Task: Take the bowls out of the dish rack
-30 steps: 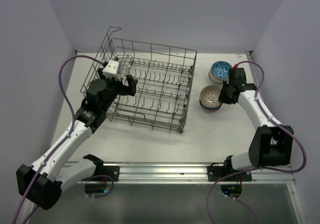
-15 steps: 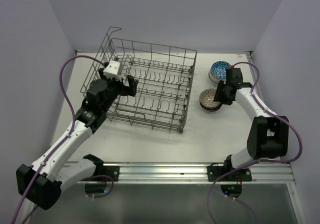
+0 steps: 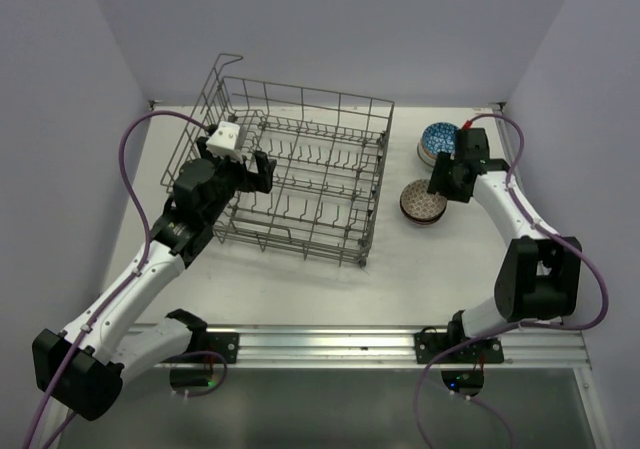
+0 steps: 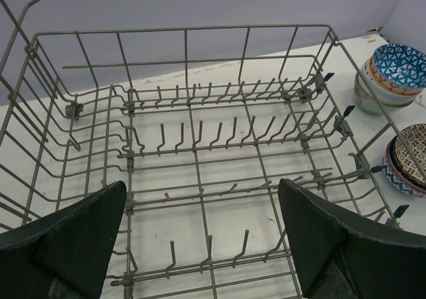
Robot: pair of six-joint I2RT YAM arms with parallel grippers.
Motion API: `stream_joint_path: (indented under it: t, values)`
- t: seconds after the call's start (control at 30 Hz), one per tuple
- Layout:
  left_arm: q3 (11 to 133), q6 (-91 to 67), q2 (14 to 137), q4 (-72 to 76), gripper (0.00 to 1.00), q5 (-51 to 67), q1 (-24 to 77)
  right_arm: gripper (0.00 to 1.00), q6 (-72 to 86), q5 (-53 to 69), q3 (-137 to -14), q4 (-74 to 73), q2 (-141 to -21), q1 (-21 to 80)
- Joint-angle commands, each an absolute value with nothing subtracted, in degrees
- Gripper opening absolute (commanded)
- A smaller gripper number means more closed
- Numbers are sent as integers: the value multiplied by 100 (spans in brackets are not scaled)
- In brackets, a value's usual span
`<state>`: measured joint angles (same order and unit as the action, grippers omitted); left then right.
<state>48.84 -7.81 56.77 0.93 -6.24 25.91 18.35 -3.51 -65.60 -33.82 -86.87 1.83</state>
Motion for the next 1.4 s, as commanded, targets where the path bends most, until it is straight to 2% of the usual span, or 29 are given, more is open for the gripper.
stream_joint_path:
  t: [0.0,0.03,0.17,0.3,0.33,0.37,0.43,0.5,0.57,0.63,0.77,0.87,0.97,1.2,1.37]
  values:
    - [4904,-668,5608,141,100,-721,2619,54,1723,-624,-6750,-3559,-8420,176]
    - [4904,-668,5607,149,100,-712,2619,47,1723,-650,-6724,-3560,-8394,176]
    - [4904,-668,5607,141,100,-721,2619,33,1731,-703,-6601,-3568,-8350,176]
    - [4922,-651,5581,149,100,-695,2619,33,1740,-773,-6565,-3577,-8183,176]
    - [4922,-624,5555,167,100,-486,2619,45,1740,-800,-6609,-3621,-8130,176]
    - [4922,-607,5529,193,100,-379,2619,52,1714,-878,-6749,-3665,-8078,176]
    - [4904,-598,5467,229,100,-316,2619,65,1723,-966,-6873,-3840,-7998,176]
    - [4887,-598,5432,229,100,-421,2619,71,1679,-976,-7031,-3859,-7806,176]
    - [4861,-589,5397,229,100,-615,2619,82,1574,-766,-7066,-3710,-7604,185]
    - [4843,-589,5379,229,100,-781,2619,99,1582,-651,-7110,-3463,-7306,193]
    - [4816,-545,5379,246,100,-870,2619,99,1661,-21,-7479,-3297,-6997,228]
    - [4825,-510,5300,246,100,-949,2619,99,1477,544,-7052,-2525,-6505,535]
    - [4816,-484,5168,228,100,-1125,2619,99,1187,212,-6585,-1873,-6084,1264]
    - [4570,-334,4816,492,100,-1300,2619,99,1239,-69,-6135,-1829,-6038,2116]
    - [4614,-334,5009,369,100,-1951,2619,99,1643,-991,-6221,-1968,-6064,2171]
